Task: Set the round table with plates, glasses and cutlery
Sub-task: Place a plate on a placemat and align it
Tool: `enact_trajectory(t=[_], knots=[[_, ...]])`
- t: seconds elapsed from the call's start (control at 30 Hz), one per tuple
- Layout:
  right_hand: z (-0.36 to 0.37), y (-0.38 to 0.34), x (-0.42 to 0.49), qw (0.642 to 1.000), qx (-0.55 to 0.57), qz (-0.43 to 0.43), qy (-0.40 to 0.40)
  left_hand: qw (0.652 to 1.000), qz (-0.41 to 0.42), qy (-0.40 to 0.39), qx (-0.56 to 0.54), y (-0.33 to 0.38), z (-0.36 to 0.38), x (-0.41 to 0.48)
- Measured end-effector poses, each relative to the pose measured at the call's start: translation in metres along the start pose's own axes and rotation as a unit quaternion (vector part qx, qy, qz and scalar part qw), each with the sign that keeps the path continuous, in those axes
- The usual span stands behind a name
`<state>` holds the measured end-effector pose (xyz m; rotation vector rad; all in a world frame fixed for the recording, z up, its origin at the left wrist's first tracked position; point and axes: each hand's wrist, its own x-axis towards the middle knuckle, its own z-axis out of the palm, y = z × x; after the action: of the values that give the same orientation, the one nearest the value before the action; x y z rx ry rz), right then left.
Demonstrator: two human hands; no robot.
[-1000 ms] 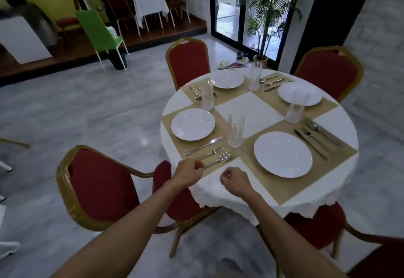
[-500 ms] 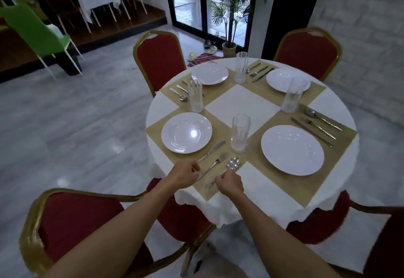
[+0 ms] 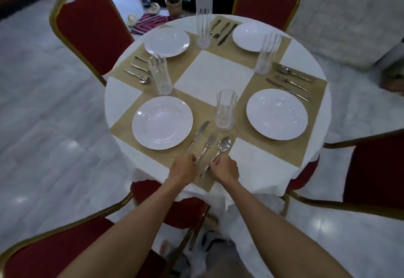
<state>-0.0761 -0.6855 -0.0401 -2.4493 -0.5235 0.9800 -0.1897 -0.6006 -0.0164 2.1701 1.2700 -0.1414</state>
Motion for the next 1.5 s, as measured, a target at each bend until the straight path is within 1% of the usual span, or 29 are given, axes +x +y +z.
enact_trajectory(t=[0.23, 0.57, 0.73, 1.0, 1.13, 1.3, 1.43, 1.5], knots=[[0.008, -0.003, -0.002, 0.998, -0.004, 0.041, 0.038, 0.999, 0.023, 0.006, 0.04, -0.006, 0.013, 0.019], [0.013, -0.006, -0.002, 0.995, -0.028, 0.042, 0.082, 0.998, 0.057, 0.017, 0.015, -0.015, 0.016, 0.027], [0.012, -0.008, -0.003, 0.995, -0.025, 0.05, 0.079, 0.997, 0.073, 0.034, -0.008, -0.016, 0.021, 0.028], [0.007, -0.007, 0.002, 0.997, -0.01, 0.05, 0.065, 0.995, 0.085, 0.032, -0.029, -0.01, 0.018, 0.037], [0.007, -0.006, 0.001, 0.997, -0.007, 0.05, 0.066, 0.996, 0.07, 0.027, -0.055, -0.013, 0.012, 0.038], [0.007, -0.003, 0.001, 0.996, -0.001, 0.05, 0.067, 0.992, 0.071, 0.032, -0.094, -0.036, -0.002, 0.028], [0.008, -0.004, -0.001, 0.996, -0.006, 0.047, 0.075, 0.992, 0.081, 0.009, -0.097, -0.055, -0.002, 0.017], [0.007, -0.005, -0.001, 0.996, -0.007, 0.045, 0.075, 0.992, 0.082, 0.019, -0.094, -0.059, -0.003, 0.015]])
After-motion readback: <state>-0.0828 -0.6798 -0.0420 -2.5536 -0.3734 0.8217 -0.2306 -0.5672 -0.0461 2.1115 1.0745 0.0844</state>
